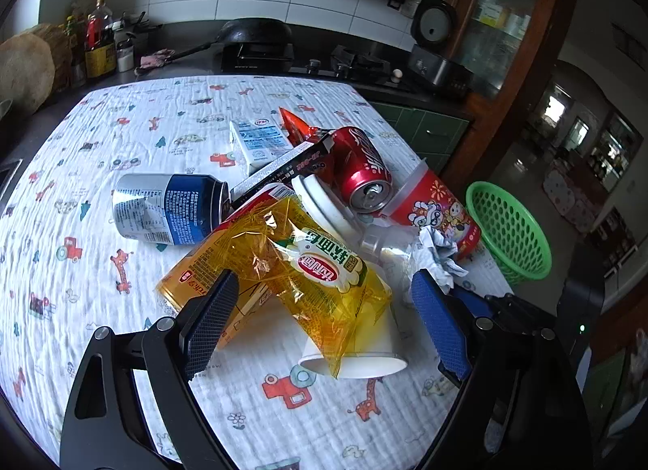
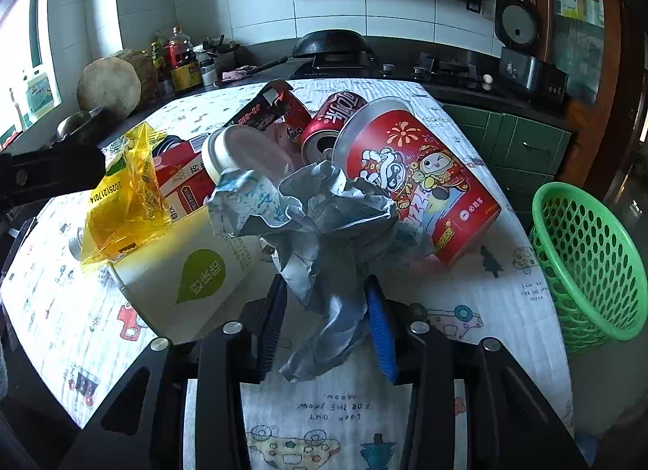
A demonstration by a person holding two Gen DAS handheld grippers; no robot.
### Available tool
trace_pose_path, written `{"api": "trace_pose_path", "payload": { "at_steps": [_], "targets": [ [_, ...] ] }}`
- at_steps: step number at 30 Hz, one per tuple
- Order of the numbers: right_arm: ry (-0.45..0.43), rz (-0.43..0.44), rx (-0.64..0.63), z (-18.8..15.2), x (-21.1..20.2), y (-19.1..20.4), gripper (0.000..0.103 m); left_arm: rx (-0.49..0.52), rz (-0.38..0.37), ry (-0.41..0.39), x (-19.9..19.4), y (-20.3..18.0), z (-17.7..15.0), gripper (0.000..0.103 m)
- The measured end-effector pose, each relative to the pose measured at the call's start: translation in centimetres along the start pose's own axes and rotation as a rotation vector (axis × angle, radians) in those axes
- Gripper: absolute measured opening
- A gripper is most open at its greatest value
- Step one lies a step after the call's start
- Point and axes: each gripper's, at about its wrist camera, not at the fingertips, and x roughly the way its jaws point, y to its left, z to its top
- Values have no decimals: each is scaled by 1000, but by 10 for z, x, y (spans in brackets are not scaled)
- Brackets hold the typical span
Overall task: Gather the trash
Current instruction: 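Grasp the crumpled white paper with the right tool while the left tool grasps the yellow snack bag, then carry the paper and snack bag over the green basket and open both tools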
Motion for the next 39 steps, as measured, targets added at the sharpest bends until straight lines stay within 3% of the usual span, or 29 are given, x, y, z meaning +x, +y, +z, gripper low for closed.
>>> {"api": "trace_pose_path", "payload": {
  "at_steps": [2,11,16,18,24,31,39],
  "targets": [
    [-1,16,11,-1,-2,-2,26,-50,15,15,5,3,3,85],
    [-20,85,38,-16,-24,-4,17,-208,48,59,21,15,8,83],
    [-32,103,47,-25,-37,-6,15,-237,18,75,27,15,6,50],
    [-39,101,51,-28,-41,-8,14,-250,-7,75,28,16,4,30],
    [-52,114,69,-35,-56,-13,12,-201,-22,45,19,11,-1,21],
    [-116,102,83,-28,-90,-29,12,-133,-76,-12,-9,-1,5,20],
    [-157,-61,140,-6,-117,-99,12,40,-214,-54,-26,-63,28,20]
  ]
}}
